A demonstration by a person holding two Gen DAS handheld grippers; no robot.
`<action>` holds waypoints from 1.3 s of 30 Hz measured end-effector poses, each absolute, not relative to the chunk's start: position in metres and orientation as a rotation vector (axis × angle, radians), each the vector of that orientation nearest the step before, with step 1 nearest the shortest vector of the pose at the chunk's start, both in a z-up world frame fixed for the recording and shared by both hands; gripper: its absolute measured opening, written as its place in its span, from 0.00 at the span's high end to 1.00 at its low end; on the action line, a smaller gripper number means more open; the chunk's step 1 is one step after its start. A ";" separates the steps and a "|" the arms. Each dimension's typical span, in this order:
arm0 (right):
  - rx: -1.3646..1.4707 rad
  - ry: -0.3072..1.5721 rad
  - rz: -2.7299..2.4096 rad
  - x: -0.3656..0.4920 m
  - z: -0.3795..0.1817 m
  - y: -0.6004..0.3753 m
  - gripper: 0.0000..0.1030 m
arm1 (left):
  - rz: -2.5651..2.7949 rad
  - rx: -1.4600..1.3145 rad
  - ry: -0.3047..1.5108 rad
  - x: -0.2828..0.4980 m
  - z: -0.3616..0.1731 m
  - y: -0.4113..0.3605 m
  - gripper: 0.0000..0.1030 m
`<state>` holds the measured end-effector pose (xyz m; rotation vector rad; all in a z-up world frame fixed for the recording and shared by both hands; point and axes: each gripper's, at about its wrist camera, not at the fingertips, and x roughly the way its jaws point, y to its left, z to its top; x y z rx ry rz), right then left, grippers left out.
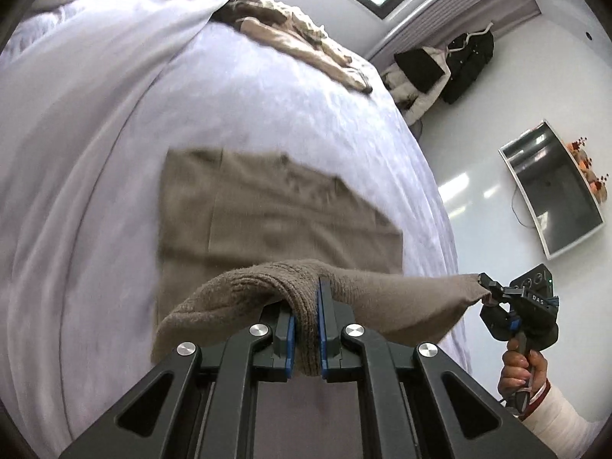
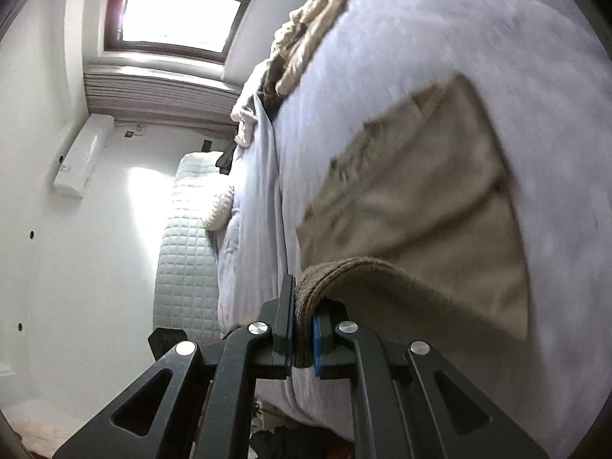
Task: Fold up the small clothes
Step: 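Lift the hem with both tools and fold it toward the collar, release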
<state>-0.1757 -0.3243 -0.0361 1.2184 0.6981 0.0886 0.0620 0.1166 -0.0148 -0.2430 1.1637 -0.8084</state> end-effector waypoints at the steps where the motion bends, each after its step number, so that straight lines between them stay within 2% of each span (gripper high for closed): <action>1: 1.208 0.699 0.094 -0.162 -0.035 -0.334 0.93 | -0.806 -0.226 1.151 0.077 -0.014 0.105 0.90; 5: 1.181 0.702 0.101 -0.110 -0.036 -0.370 0.93 | -0.799 -0.192 1.127 0.120 -0.023 0.069 0.90; 9: 1.199 0.718 0.084 -0.066 -0.054 -0.400 0.93 | -0.752 -0.144 1.145 0.160 -0.055 0.037 0.90; 17: 1.270 0.849 0.008 -0.008 -0.145 -0.427 0.93 | -0.601 -0.037 1.240 0.194 -0.134 0.004 0.90; 19: 1.287 0.869 -0.008 -0.004 -0.164 -0.430 0.92 | -0.568 -0.029 1.259 0.199 -0.146 0.001 0.80; 21: 1.301 0.883 -0.017 0.002 -0.176 -0.433 0.92 | -0.529 -0.016 1.257 0.200 -0.148 0.000 0.54; 22: 1.304 0.889 -0.021 0.004 -0.179 -0.435 0.91 | -0.507 -0.015 1.244 0.202 -0.146 0.001 0.49; 27: 1.262 0.899 -0.058 0.017 -0.173 -0.445 0.87 | -0.472 -0.050 1.203 0.206 -0.125 0.012 0.49; 29: 1.251 0.876 -0.064 0.019 -0.163 -0.450 0.79 | -0.474 -0.029 1.166 0.206 -0.112 0.016 0.49; 30: 1.240 0.859 -0.071 0.018 -0.157 -0.452 0.57 | -0.482 -0.018 1.154 0.206 -0.105 0.018 0.49; 31: 1.217 0.835 -0.084 0.017 -0.149 -0.454 0.28 | -0.487 -0.014 1.148 0.206 -0.101 0.020 0.49; 32: 1.205 0.817 -0.091 0.015 -0.143 -0.456 0.20 | -0.496 -0.013 1.144 0.206 -0.097 0.023 0.49; 35: 1.186 0.814 -0.058 0.012 -0.132 -0.458 0.20 | -0.543 -0.024 1.182 0.203 -0.100 0.027 0.49; 39: 1.184 0.884 -0.020 0.010 -0.138 -0.449 0.25 | -0.578 0.024 1.262 0.195 -0.128 0.006 0.49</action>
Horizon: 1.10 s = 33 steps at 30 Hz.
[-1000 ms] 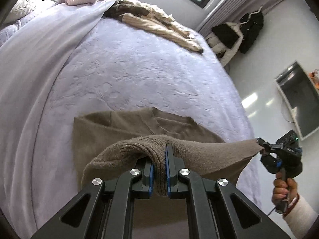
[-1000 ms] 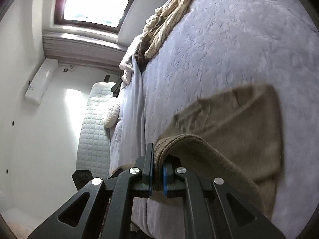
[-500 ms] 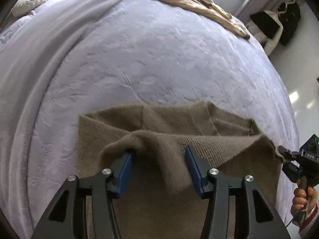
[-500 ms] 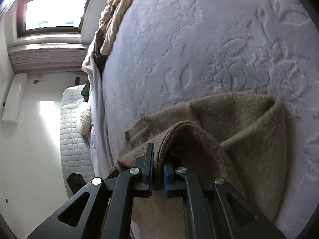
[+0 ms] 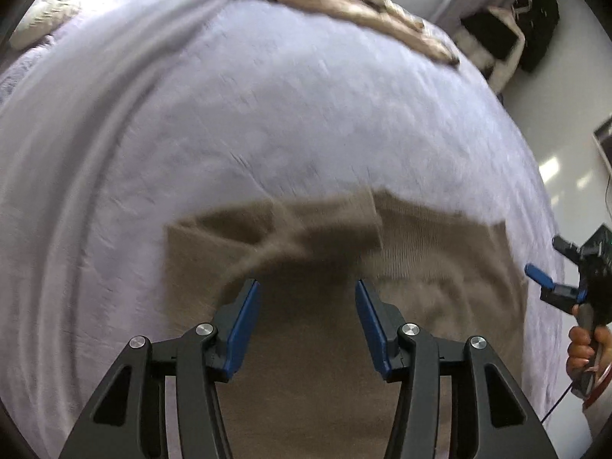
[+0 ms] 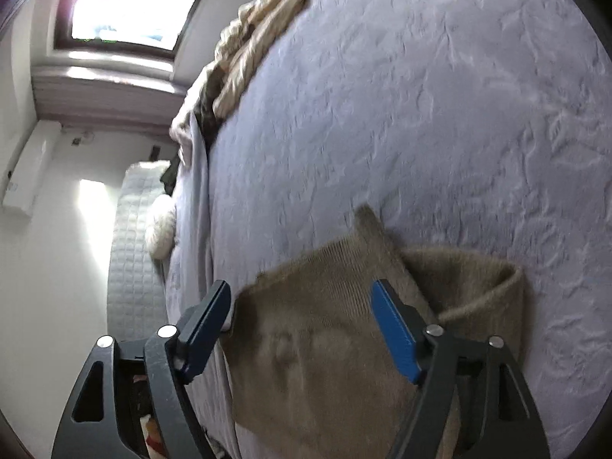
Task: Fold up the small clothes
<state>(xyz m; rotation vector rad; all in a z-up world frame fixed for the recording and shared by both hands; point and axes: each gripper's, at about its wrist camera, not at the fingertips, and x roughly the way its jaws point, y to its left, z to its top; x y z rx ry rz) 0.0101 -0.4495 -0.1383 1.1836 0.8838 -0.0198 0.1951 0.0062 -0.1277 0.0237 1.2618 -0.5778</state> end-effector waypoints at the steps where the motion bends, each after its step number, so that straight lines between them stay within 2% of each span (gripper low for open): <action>1: 1.188 0.896 -0.019 0.009 -0.142 -0.447 0.25 | -0.587 0.022 1.278 0.193 -0.134 0.001 0.49; 7: 1.182 0.958 0.007 -0.004 -0.157 -0.425 0.25 | -0.513 0.032 1.263 0.213 -0.161 -0.023 0.49; 11: 1.130 0.997 0.002 -0.016 -0.154 -0.418 0.25 | -0.383 0.012 1.225 0.248 -0.159 -0.011 0.49; 15: 1.137 0.992 -0.024 -0.036 -0.151 -0.422 0.25 | -0.312 0.110 1.197 0.257 -0.149 0.003 0.49; 22: 1.098 1.010 -0.068 -0.063 -0.145 -0.424 0.25 | -0.402 0.150 1.303 0.207 -0.132 0.046 0.49; 27: 1.070 1.065 -0.055 -0.083 -0.150 -0.414 0.25 | -0.455 0.086 1.408 0.162 -0.141 0.081 0.49; 33: 1.025 1.149 -0.053 -0.114 -0.159 -0.392 0.25 | -0.562 0.142 1.473 0.120 -0.155 0.087 0.49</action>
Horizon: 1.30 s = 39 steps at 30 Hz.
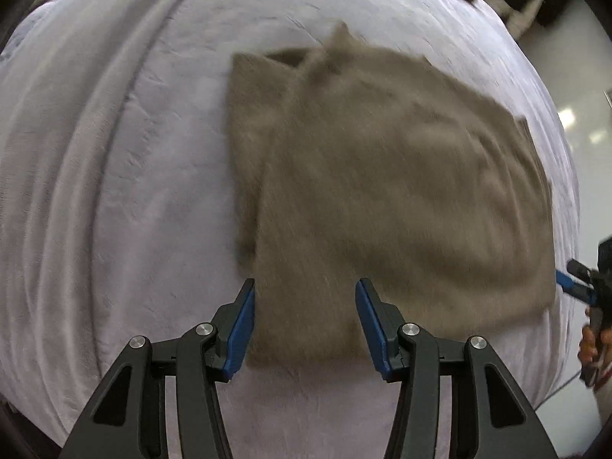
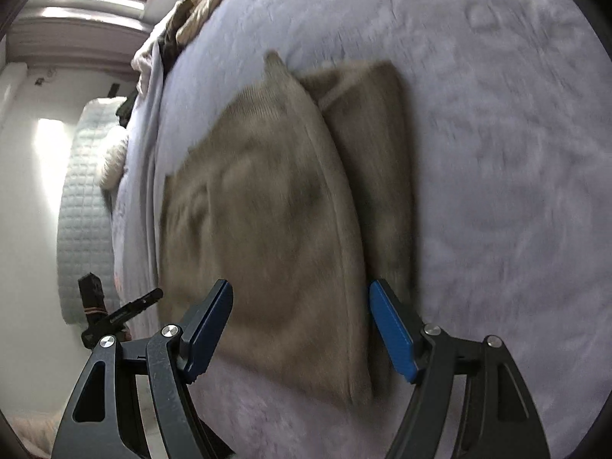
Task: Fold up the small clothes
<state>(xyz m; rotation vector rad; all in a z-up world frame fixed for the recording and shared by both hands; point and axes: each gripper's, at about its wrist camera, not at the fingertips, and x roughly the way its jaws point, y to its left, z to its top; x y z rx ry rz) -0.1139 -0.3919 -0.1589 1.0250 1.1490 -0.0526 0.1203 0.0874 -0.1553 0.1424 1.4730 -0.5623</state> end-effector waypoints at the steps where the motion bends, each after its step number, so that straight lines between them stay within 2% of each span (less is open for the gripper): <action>1: 1.011 1.166 -0.062 -0.119 -0.161 -0.388 0.26 | -0.571 0.149 1.472 0.117 -0.155 0.088 0.49; 2: 0.996 1.181 -0.075 -0.123 -0.162 -0.384 0.26 | -0.581 0.151 1.471 0.115 -0.155 0.090 0.49; 4: 0.977 1.194 -0.105 -0.131 -0.165 -0.380 0.42 | -0.602 0.126 1.475 0.113 -0.155 0.095 0.49; 6: 0.995 1.175 -0.122 -0.140 -0.165 -0.380 0.50 | -0.624 0.093 1.484 0.115 -0.155 0.100 0.49; 7: 1.006 1.161 -0.123 -0.142 -0.164 -0.380 0.58 | -0.639 0.079 1.484 0.115 -0.155 0.101 0.51; 8: 1.006 1.153 -0.121 -0.144 -0.163 -0.379 0.61 | -0.659 0.067 1.486 0.114 -0.154 0.104 0.58; 9: 0.996 1.151 -0.118 -0.143 -0.162 -0.377 0.66 | -0.677 0.062 1.495 0.114 -0.154 0.107 0.84; 10: 0.977 1.161 -0.119 -0.141 -0.162 -0.374 0.74 | -0.693 0.063 1.513 0.114 -0.155 0.109 0.94; 11: 0.964 1.178 -0.127 -0.139 -0.163 -0.373 0.81 | -0.705 0.060 1.519 0.114 -0.153 0.111 0.94; 12: 0.947 1.197 -0.144 -0.137 -0.162 -0.370 0.94 | -0.715 0.055 1.512 0.115 -0.149 0.115 0.94; 15: 0.922 1.165 -0.114 -0.138 -0.144 -0.365 0.95 | -0.763 0.034 1.462 0.111 -0.126 0.134 0.94; 18: 0.862 1.173 -0.104 -0.146 -0.128 -0.359 0.95 | -0.760 0.037 1.466 0.112 -0.130 0.146 0.94; 23: 0.853 1.268 -0.159 -0.154 -0.156 -0.359 0.95 | -0.699 0.052 1.499 0.115 -0.163 0.159 0.94; 26: 0.867 1.287 -0.185 -0.154 -0.167 -0.361 0.95 | -0.643 0.053 1.485 0.115 -0.163 0.163 0.94; 27: 0.869 1.287 -0.189 -0.154 -0.166 -0.361 0.95 | -0.628 0.066 1.477 0.113 -0.160 0.165 0.84; 28: 0.866 1.288 -0.190 -0.153 -0.165 -0.360 0.95 | -0.589 0.101 1.463 0.111 -0.156 0.167 0.65; 30: 0.869 1.301 -0.199 -0.152 -0.162 -0.360 0.95 | -0.513 0.169 1.419 0.105 -0.148 0.172 0.44; 33: 0.882 1.318 -0.243 -0.152 -0.159 -0.361 0.91 | -0.483 0.175 1.396 0.102 -0.138 0.180 0.45; 37: 0.845 1.320 -0.330 -0.152 -0.142 -0.360 0.66 | -0.467 0.088 1.385 0.102 -0.125 0.189 0.44; 39: 0.810 1.289 -0.339 -0.149 -0.128 -0.355 0.66 | -0.480 0.049 1.380 0.101 -0.119 0.189 0.44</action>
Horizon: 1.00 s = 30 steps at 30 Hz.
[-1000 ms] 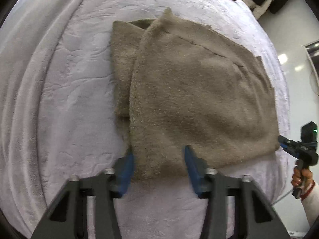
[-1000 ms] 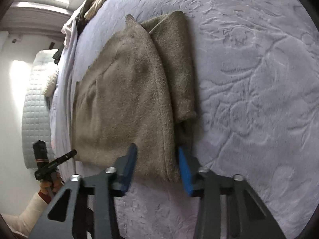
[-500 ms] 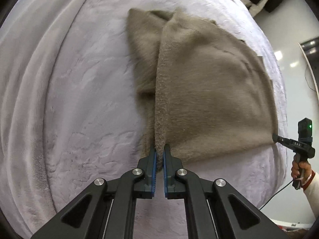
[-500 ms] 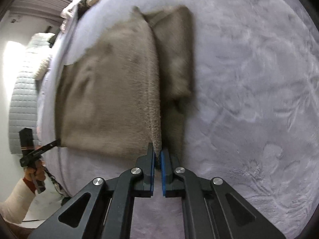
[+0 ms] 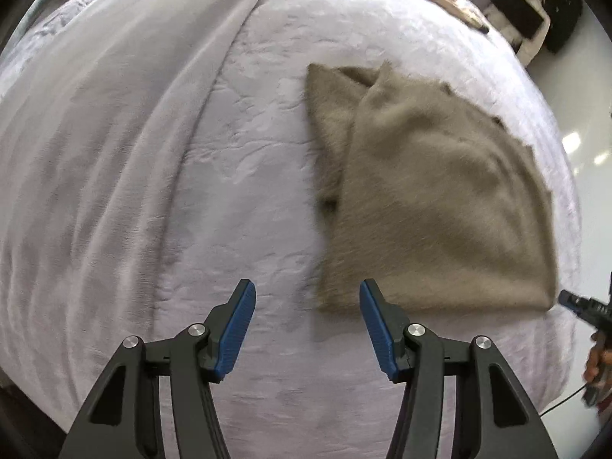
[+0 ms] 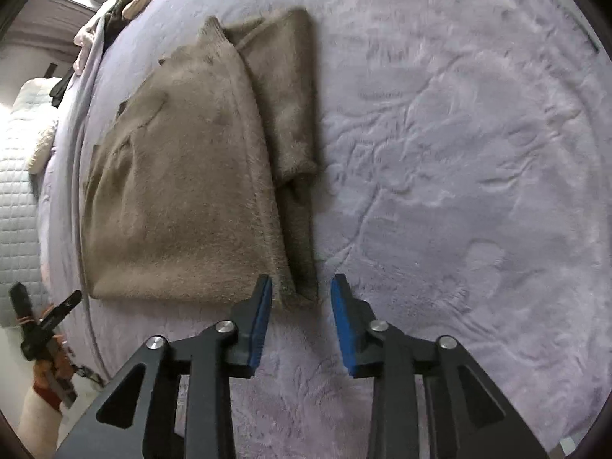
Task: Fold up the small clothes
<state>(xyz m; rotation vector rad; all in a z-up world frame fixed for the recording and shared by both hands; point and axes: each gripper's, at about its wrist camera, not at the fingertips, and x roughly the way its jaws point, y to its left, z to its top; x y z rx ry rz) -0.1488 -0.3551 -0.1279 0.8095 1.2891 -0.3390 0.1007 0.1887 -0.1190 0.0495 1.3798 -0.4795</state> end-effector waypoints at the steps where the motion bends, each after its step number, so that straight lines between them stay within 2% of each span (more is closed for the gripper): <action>1: 0.805 1.260 -0.327 -0.147 -0.120 -0.351 0.66 | -0.491 0.033 1.374 0.099 -0.116 0.184 0.45; 8: 0.775 1.171 -0.222 -0.098 -0.101 -0.330 0.66 | -0.548 0.108 1.366 0.092 -0.125 0.117 0.44; 13: 0.786 1.239 -0.317 -0.080 -0.134 -0.340 0.66 | -0.444 0.202 1.433 0.090 -0.161 0.111 0.44; 17: 0.892 1.245 -0.363 -0.096 -0.157 -0.355 0.70 | -0.426 0.155 1.446 0.088 -0.163 0.116 0.41; 26: 0.910 1.234 -0.332 -0.114 -0.144 -0.335 0.66 | -0.415 0.167 1.440 0.083 -0.162 0.114 0.41; 30: 0.923 1.229 -0.271 -0.106 -0.137 -0.313 0.58 | -0.412 0.167 1.440 0.083 -0.160 0.115 0.41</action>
